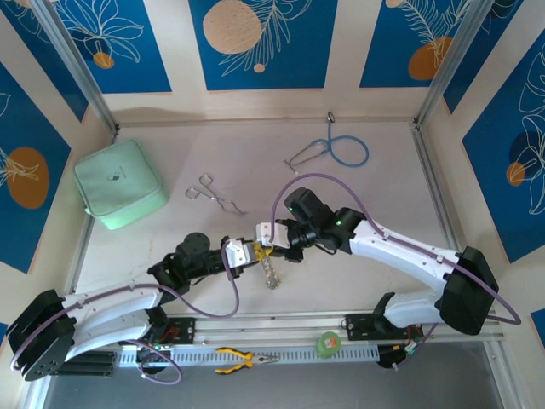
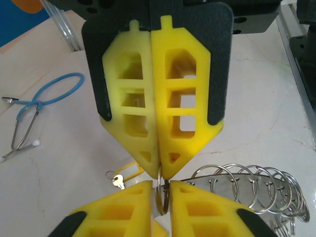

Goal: Put the keys on the keyring

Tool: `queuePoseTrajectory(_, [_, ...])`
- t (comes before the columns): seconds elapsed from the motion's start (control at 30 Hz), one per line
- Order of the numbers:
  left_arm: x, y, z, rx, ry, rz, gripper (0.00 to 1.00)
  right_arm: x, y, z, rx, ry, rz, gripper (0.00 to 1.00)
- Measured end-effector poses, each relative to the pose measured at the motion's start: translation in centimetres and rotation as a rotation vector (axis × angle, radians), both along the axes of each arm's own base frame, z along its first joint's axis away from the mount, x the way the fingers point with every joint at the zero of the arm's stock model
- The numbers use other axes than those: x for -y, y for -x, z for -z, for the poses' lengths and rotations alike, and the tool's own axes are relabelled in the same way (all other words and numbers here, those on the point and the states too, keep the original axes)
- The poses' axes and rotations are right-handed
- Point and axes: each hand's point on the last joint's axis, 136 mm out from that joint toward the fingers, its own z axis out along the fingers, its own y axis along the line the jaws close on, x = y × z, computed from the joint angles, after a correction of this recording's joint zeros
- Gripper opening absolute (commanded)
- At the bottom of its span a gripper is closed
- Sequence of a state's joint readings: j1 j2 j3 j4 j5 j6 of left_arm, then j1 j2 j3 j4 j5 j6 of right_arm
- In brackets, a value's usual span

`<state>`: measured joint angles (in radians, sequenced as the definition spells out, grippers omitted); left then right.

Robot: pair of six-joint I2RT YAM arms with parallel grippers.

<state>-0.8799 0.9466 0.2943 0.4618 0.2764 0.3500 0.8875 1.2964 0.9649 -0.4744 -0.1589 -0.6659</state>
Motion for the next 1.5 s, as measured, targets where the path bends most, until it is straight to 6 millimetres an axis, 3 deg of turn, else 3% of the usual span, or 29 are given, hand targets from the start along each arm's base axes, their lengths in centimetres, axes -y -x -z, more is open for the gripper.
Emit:
queuePoseTrajectory(0.13, [-0.1,0.1,0.4,-0.010,-0.013,0.000,0.00,-0.1,0.0,0.3,0.015,0.028,-0.005,0.00])
queuePoseTrajectory(0.2, [-0.1,0.1,0.4,-0.016,-0.017,-0.003,0.00,-0.1,0.0,0.3,0.012,0.030,-0.005,0.00])
queuePoseTrajectory(0.23, [-0.1,0.0,0.4,-0.016,-0.016,-0.004,0.00,-0.1,0.0,0.3,0.008,0.026,-0.001,0.03])
queuePoseTrajectory(0.33, [-0.2,-0.1,-0.3,0.002,0.001,-0.010,0.00,0.1,-0.4,-0.5,-0.013,-0.039,0.025,0.29])
queuePoseTrajectory(0.4, [-0.3,-0.1,-0.8,0.014,0.012,-0.016,0.00,0.9,-0.8,-1.4,-0.036,-0.112,0.061,0.33])
queuePoseTrajectory(0.57, [-0.6,-0.1,-1.2,0.042,0.045,-0.027,0.00,3.9,-3.0,-2.8,-0.105,-0.277,0.251,0.34])
queuePoseTrajectory(0.73, [-0.8,-0.1,-0.5,0.041,0.042,-0.036,0.00,4.5,-4.4,-2.1,-0.275,-0.298,0.485,0.33])
queuePoseTrajectory(0.83, [-0.9,-0.4,-0.4,0.038,0.043,-0.052,0.00,5.4,-5.7,-0.4,-0.394,-0.262,0.690,0.27])
queuePoseTrajectory(1.07, [-1.7,-1.5,0.9,-0.037,0.018,-0.152,0.00,8.0,-8.0,4.7,-0.611,-0.061,1.118,0.34])
queuePoseTrajectory(1.5, [-3.4,-3.0,0.9,-0.087,0.030,-0.299,0.00,6.6,-10.9,11.0,-0.723,0.267,1.362,0.45])
